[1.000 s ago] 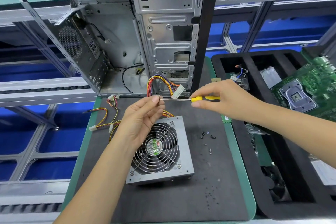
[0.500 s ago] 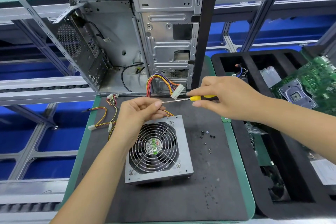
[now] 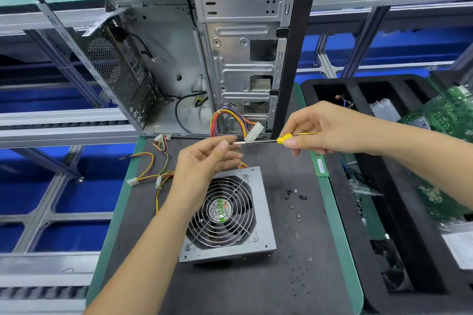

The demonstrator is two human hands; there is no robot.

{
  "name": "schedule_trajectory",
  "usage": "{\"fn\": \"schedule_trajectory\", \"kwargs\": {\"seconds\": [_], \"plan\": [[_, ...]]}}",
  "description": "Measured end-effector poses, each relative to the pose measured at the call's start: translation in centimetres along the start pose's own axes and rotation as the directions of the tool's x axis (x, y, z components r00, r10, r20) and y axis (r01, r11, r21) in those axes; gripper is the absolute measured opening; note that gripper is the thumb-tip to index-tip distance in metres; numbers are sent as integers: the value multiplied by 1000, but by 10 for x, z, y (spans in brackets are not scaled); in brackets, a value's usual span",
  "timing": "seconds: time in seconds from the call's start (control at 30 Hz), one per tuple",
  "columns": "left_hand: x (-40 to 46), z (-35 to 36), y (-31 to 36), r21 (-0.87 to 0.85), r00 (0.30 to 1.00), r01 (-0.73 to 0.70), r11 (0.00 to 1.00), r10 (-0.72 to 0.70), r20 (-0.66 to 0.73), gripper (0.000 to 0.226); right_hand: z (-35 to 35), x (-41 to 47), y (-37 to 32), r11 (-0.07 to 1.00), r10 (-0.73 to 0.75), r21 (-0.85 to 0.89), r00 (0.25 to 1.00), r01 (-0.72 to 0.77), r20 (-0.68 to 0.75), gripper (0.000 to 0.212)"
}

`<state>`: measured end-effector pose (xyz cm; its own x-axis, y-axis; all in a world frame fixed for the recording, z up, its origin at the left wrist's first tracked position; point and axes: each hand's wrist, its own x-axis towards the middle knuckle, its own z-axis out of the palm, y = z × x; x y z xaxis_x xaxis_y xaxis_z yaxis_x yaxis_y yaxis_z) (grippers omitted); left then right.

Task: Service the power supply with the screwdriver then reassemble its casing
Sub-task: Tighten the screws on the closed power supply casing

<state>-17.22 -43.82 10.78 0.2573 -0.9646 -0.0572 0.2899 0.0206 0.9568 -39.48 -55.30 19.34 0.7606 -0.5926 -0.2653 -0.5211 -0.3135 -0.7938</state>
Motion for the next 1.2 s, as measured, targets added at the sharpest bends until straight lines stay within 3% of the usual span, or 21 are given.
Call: {"fn": "schedule_trajectory", "kwargs": {"seconds": [0.07,0.1,0.13,0.2,0.3,0.37,0.77,1.2], "plan": [[2,-6,-1,116,1000,-2,993,4,-13,34,-6,0,-1,997,-11,-76,1000,11,9,8],[3,-9,-2,251,1000,-18,968,23,-16,37,-10,-1,-2,988,-30,-151,1000,31,10,7],[3,-11,-3,429,998,-54,902,55,11,40,-13,-1,-3,966,-50,-254,999,50,5,6],[0,-8,-9,736,985,-169,655,79,155,51,-17,1,-7,839,-76,-540,997,59,-9,10],[-4,2,-24,887,958,-258,383,-21,287,69,-19,6,-19,552,-164,-826,986,119,32,18],[-6,4,-31,916,961,-263,303,-6,278,70,-17,12,-25,494,-194,-853,978,168,80,21],[-6,2,-35,901,963,-269,342,65,263,68,-7,37,-47,253,-100,-943,975,216,197,23],[-7,3,-34,887,962,-272,374,75,263,68,-3,44,-56,181,-60,-958,975,221,213,18]]}}
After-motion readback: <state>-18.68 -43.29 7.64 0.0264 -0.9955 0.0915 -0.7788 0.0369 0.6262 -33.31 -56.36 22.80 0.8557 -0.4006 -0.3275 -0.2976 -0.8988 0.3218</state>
